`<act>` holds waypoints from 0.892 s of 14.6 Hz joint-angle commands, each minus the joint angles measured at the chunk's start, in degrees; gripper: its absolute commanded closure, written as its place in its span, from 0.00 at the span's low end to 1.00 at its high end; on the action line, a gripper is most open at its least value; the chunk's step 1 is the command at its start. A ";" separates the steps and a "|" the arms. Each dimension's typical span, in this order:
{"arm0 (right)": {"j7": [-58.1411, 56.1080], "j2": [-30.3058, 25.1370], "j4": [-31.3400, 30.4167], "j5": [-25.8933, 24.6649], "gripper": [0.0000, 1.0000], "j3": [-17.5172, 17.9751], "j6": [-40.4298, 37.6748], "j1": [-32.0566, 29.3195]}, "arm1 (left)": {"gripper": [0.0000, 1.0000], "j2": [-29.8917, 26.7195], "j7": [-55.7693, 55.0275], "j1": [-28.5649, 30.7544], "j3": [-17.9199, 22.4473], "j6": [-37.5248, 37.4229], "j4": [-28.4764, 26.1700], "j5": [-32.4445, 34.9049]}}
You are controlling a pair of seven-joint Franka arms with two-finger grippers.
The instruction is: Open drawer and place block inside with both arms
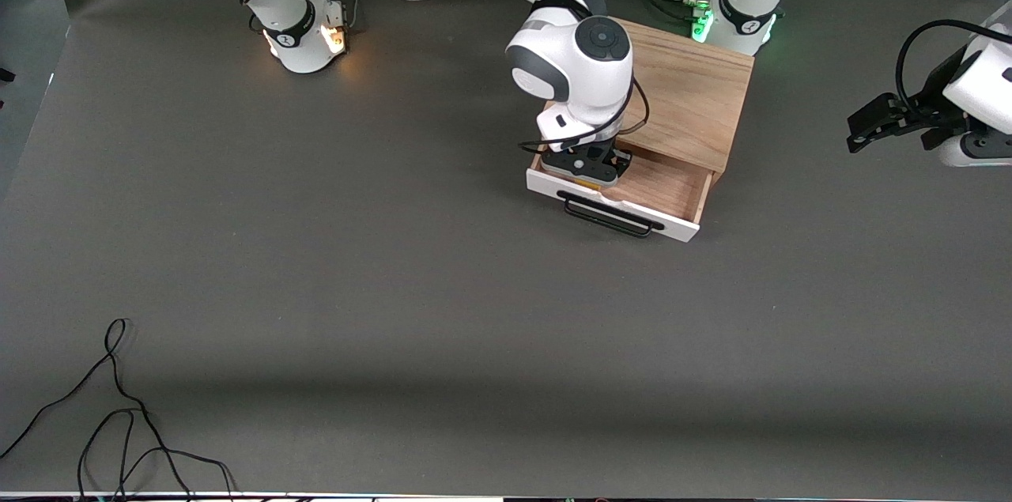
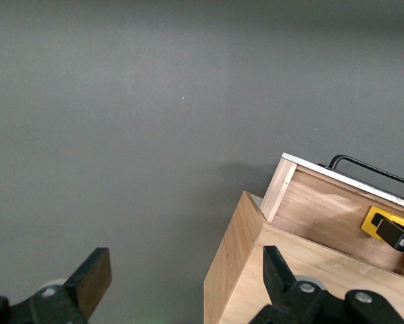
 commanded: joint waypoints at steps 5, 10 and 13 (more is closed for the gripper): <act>1.61 -1.89 1.88 -1.44 0.00 -0.89 -0.46 0.65 | 0.00 0.48 0.81 -0.03 0.00 -1.61 1.21 0.77; -6.70 -10.76 1.61 -0.56 0.00 -0.98 -8.00 -5.48 | 0.00 0.48 0.81 -0.02 0.00 -1.52 1.21 0.77; -21.11 -18.57 -3.72 1.45 0.00 -0.89 -11.26 -12.16 | 0.00 0.48 0.81 -0.03 0.00 -1.70 1.13 1.29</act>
